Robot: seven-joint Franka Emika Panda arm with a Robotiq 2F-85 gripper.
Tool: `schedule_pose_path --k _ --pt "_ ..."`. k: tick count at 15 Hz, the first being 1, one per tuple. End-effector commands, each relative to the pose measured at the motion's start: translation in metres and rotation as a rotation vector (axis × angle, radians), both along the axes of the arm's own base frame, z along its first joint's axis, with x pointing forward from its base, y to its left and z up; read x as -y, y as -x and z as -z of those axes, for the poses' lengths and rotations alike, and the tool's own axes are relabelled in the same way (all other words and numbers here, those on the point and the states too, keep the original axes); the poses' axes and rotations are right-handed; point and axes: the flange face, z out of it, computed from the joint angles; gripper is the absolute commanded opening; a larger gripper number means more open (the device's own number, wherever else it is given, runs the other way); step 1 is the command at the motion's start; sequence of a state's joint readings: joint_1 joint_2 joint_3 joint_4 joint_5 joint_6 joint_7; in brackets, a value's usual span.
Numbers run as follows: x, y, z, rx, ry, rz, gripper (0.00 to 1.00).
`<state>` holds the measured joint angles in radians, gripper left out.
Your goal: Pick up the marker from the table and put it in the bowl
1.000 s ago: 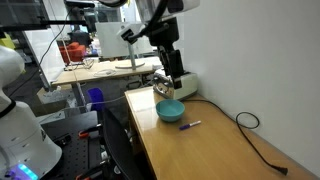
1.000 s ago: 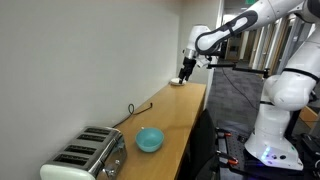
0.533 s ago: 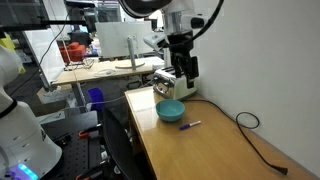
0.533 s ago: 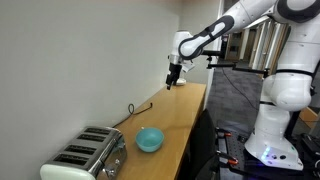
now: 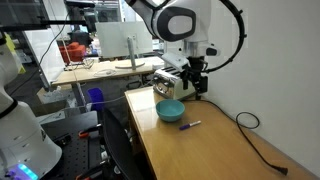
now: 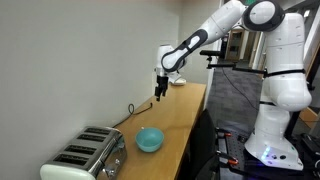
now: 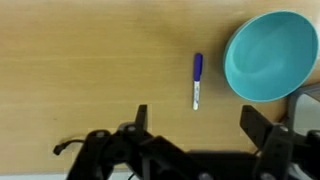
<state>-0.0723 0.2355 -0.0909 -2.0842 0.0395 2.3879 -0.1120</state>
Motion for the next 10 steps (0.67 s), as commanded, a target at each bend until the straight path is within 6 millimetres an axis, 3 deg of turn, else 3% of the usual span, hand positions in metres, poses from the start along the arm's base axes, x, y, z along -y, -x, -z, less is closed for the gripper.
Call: schedule_pose_path --k 1,4,10 --pt "0.002 -0.032 0.019 -0.013 -0.010 -0.033 1.00" --pt "-0.003 -0.055 0.044 -0.002 -0.029 -0.057 1.00" --pt "-0.028 -0.083 0.093 -0.029 -0.062 -0.101 1.00"
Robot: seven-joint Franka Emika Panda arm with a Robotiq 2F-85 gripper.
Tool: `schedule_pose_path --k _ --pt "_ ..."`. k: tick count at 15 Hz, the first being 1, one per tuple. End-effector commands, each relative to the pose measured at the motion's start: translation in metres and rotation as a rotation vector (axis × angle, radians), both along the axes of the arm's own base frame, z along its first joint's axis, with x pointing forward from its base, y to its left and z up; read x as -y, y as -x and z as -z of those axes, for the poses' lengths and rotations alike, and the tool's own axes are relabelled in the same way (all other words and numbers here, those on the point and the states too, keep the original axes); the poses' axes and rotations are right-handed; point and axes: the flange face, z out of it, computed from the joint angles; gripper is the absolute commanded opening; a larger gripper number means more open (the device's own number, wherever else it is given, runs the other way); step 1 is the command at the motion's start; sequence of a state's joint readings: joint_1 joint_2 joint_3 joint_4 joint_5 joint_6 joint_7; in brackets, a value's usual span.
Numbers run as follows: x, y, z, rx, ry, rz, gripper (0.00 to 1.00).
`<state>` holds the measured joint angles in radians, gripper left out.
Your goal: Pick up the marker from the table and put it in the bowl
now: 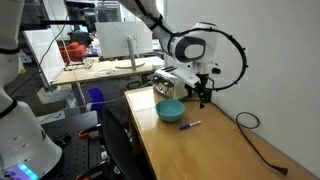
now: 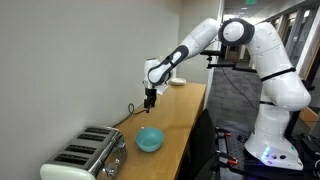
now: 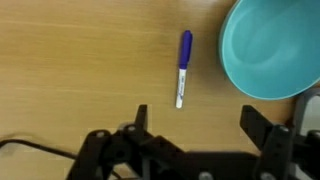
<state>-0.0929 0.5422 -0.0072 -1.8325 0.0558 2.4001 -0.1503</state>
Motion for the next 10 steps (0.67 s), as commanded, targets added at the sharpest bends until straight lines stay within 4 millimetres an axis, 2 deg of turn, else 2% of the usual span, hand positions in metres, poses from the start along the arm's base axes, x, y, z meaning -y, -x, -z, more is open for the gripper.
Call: schedule_pose_path --k 1,8,10 --pt "0.001 -0.019 0.017 0.007 -0.029 -0.018 1.00" --pt "0.004 -0.039 0.073 -0.015 -0.034 -0.030 1.00" --pt "0.004 -0.045 0.083 -0.014 -0.028 -0.026 1.00"
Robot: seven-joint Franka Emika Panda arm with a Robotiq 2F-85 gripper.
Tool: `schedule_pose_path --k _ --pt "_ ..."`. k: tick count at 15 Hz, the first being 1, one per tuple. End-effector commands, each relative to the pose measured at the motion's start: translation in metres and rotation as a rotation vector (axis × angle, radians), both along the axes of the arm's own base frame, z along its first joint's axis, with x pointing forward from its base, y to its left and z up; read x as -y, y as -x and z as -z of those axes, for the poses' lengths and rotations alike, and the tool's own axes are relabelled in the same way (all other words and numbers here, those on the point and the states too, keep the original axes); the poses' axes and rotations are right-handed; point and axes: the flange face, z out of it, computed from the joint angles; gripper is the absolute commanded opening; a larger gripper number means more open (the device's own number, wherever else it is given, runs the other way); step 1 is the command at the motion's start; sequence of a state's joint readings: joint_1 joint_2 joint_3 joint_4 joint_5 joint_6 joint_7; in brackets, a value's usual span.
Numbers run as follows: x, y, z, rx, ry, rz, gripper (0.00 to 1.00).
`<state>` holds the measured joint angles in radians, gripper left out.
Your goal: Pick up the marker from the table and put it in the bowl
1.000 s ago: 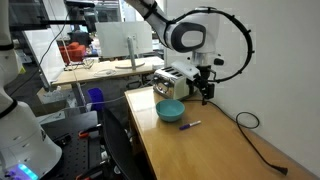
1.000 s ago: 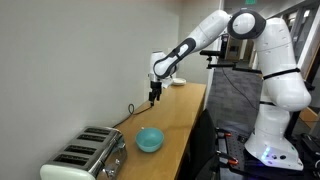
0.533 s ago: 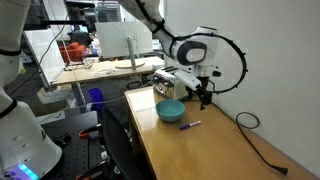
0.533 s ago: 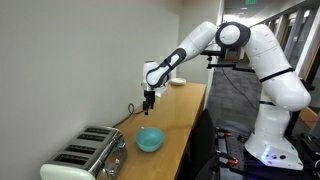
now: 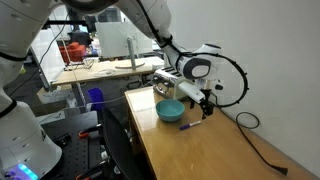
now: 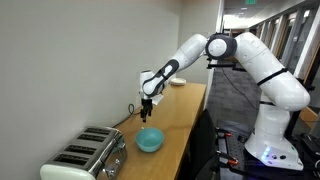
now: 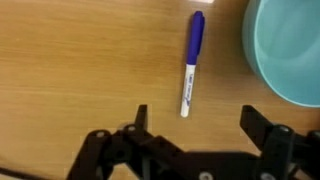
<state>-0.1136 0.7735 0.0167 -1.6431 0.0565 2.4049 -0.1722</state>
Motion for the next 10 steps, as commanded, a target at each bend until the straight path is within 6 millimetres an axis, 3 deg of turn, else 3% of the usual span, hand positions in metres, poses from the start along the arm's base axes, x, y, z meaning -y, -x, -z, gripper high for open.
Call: schedule_pose_path --k 1,5,10 --pt "0.002 -0.017 0.010 0.023 -0.010 -0.006 1.00" --pt "0.001 -0.029 0.019 0.028 -0.002 -0.012 1.00" --pt "-0.002 -0.024 0.041 -0.003 0.013 0.008 1.00"
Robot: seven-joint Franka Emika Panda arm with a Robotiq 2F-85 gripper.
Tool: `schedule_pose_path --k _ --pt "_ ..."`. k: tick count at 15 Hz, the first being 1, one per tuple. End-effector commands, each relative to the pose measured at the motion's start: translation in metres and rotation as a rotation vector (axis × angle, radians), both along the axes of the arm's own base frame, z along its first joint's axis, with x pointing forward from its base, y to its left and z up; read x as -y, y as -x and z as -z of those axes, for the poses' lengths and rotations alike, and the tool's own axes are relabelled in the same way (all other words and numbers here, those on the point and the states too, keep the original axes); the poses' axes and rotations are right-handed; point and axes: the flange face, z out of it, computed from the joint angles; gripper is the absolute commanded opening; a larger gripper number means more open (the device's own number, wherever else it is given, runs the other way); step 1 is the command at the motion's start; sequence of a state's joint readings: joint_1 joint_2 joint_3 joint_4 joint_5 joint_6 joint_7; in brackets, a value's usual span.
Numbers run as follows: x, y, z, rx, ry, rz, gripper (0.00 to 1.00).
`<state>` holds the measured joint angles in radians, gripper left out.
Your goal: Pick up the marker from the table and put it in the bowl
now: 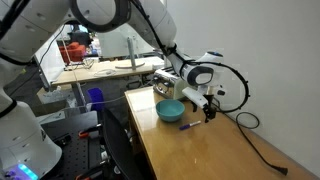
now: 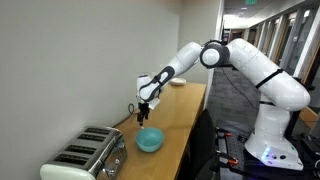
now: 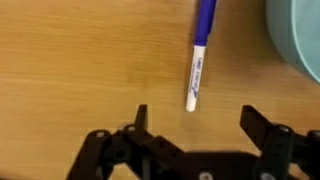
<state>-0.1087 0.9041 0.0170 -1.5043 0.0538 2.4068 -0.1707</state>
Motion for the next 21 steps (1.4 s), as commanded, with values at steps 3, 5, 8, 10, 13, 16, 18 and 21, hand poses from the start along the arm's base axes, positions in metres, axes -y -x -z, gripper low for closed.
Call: schedule_pose_path --k 3,5,8,10,13,16,18,21 --pt "-0.003 0.003 0.017 -0.026 0.012 0.015 1.00" --pt "-0.005 0.005 0.022 -0.033 0.014 0.013 1.00" --pt "-0.010 0.006 0.028 -0.043 0.019 0.009 0.95" --pt "-0.014 0.007 0.031 -0.045 0.019 0.014 0.82" --pt "-0.017 0.009 0.035 -0.054 0.022 0.041 0.64" --pt "-0.018 0.010 0.036 -0.057 0.023 0.057 0.42" --pt "-0.017 0.009 0.034 -0.054 0.023 0.060 0.26" --pt "-0.014 0.009 0.032 -0.054 0.027 0.063 0.02"
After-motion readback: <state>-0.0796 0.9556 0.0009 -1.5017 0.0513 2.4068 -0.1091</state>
